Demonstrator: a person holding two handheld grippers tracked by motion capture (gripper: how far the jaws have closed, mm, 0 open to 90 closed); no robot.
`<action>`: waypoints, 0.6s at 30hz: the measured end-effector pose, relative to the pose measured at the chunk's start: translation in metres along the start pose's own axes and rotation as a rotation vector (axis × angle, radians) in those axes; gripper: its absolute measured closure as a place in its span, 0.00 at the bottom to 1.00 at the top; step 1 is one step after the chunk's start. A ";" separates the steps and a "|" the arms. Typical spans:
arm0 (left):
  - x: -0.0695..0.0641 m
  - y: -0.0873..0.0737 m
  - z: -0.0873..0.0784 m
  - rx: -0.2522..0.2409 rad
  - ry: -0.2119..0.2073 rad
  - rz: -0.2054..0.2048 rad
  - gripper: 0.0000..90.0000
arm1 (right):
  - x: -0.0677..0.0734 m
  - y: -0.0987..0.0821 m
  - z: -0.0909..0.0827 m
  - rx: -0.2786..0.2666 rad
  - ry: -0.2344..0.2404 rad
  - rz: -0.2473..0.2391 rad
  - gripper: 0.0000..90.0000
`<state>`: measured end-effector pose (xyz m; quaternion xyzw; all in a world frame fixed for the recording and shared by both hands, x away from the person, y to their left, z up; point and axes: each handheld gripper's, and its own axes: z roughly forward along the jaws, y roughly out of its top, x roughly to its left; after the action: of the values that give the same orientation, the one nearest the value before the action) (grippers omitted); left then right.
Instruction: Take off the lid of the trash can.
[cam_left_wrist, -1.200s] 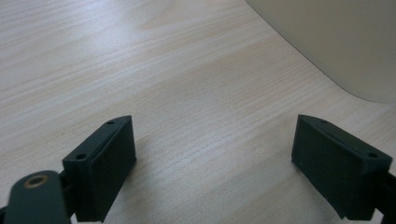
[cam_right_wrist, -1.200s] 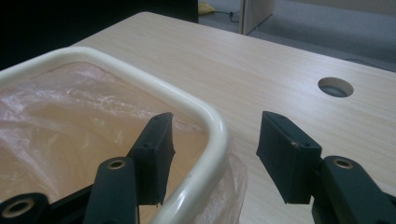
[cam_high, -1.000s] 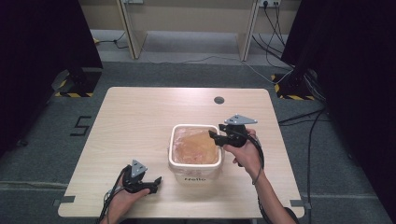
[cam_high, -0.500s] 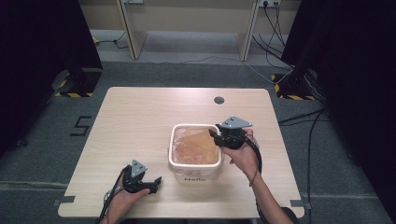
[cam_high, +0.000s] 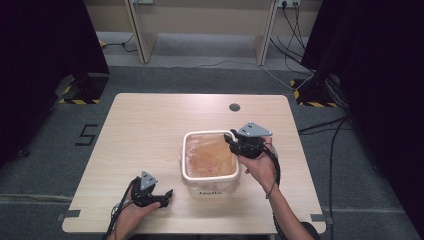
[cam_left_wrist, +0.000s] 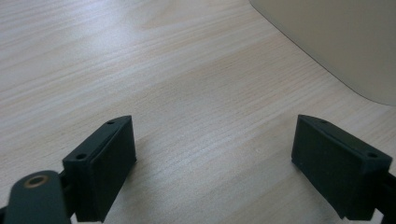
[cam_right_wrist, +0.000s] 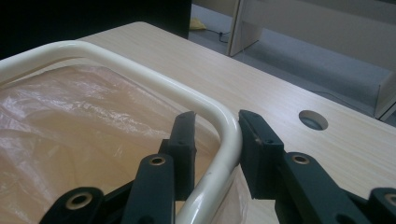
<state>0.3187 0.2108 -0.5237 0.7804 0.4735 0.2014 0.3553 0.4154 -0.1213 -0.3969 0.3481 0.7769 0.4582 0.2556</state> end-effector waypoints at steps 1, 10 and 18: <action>0.000 0.000 0.000 0.000 0.000 0.000 0.14 | 0.000 0.001 -0.001 0.000 0.001 0.000 0.76; 0.000 0.000 0.000 0.000 0.000 0.000 0.14 | -0.003 0.007 -0.006 -0.039 -0.003 0.013 0.76; 0.000 0.000 0.000 0.000 0.000 0.000 0.14 | -0.014 0.010 -0.016 -0.076 -0.005 0.047 0.76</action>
<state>0.3187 0.2109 -0.5237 0.7804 0.4733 0.2016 0.3553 0.4159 -0.1378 -0.3796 0.3574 0.7499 0.4925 0.2597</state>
